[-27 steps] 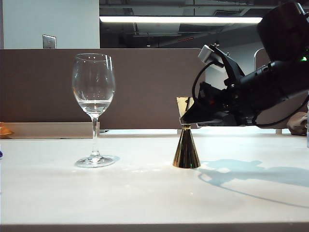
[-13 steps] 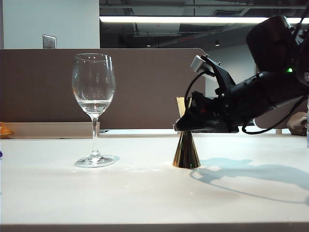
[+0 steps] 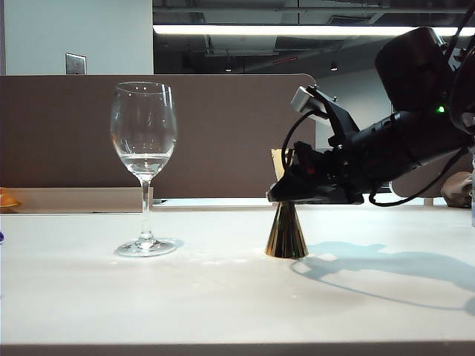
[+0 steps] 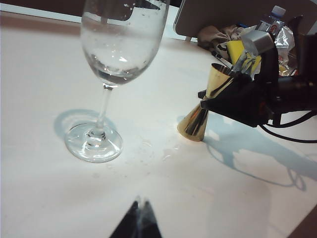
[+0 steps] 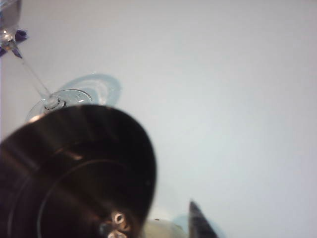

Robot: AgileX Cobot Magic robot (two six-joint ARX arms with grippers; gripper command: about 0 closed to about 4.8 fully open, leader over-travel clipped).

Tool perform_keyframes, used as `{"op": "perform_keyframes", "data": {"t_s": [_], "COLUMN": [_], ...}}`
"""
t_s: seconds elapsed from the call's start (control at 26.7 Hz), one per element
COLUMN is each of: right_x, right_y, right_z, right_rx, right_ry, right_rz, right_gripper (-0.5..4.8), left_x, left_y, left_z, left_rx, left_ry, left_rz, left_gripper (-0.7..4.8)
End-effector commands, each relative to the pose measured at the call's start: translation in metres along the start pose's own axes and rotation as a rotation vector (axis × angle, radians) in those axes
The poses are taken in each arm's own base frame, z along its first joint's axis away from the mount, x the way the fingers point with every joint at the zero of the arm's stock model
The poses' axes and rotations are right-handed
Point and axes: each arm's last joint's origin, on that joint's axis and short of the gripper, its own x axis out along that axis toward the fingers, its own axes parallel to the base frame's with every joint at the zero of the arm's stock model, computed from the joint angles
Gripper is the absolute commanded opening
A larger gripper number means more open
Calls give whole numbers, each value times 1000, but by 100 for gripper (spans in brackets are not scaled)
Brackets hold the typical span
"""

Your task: Pick up the jigger and pour the water inside into the glass.

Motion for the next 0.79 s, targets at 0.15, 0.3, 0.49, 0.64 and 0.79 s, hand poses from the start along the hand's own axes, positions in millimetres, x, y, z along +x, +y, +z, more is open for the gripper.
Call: {"op": "perform_keyframes", "data": {"t_s": [0.15, 0.3, 0.49, 0.64, 0.79], "right_x": [3, 3, 3, 3, 3], "right_y": [-1, -1, -1, -1, -1], "right_z": [-1, -1, 0, 0, 0], "right_rx": [-3, -4, -9, -10, -10], "right_ry": [-5, -7, -17, -19, -19], "right_rz": [3, 3, 2, 2, 2], "right_gripper": [231, 197, 196, 133, 133], "left_x": [0, 0, 0, 0, 0], "left_y": [0, 0, 0, 0, 0], "left_z": [0, 0, 0, 0, 0], "left_rx": [5, 6, 5, 5, 5], "left_ry": [2, 2, 2, 2, 2], "left_rz": [-2, -2, -2, -2, -2], "left_gripper": [-5, -5, -5, -5, -5]}}
